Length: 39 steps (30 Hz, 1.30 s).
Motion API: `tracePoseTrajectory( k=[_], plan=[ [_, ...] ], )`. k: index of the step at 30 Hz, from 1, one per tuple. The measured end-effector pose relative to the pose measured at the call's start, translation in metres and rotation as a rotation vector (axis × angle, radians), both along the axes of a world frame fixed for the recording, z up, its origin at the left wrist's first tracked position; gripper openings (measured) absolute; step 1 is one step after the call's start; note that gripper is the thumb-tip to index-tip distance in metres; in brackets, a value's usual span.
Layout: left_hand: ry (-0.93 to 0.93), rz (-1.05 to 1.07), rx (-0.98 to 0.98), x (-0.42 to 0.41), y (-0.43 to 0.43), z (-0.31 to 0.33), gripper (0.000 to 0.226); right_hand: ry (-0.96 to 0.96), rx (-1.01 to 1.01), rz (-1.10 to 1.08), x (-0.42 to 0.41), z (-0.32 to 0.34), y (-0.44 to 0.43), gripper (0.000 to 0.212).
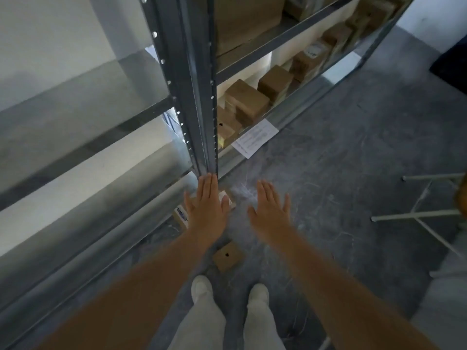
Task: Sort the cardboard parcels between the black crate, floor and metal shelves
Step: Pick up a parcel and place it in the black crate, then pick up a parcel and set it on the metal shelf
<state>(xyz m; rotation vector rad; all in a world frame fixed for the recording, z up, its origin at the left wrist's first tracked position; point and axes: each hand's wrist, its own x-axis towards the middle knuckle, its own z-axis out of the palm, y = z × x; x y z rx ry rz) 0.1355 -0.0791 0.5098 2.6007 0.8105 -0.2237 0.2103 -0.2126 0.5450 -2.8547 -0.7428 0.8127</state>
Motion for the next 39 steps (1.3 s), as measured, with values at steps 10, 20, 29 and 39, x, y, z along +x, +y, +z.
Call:
tracePoseTrajectory(
  k=[10, 20, 29, 39],
  plan=[
    [0.134, 0.414, -0.270, -0.070, -0.026, -0.155, 0.052, 0.244, -0.117, 0.125, 0.014, -0.175, -0.028, 0.065],
    [0.118, 0.705, -0.470, -0.076, -0.081, -0.294, 0.043, 0.347, -0.219, 0.180, 0.015, -0.330, -0.054, 0.064],
    [0.173, 0.911, -0.641, -0.090, -0.089, -0.392, 0.047, 0.474, -0.217, 0.137, -0.004, -0.434, -0.045, 0.063],
    [0.186, 1.131, -0.769, -0.094, -0.073, -0.538, 0.040, 0.699, -0.184, -0.183, -0.024, -0.583, -0.022, 0.068]
  ],
)
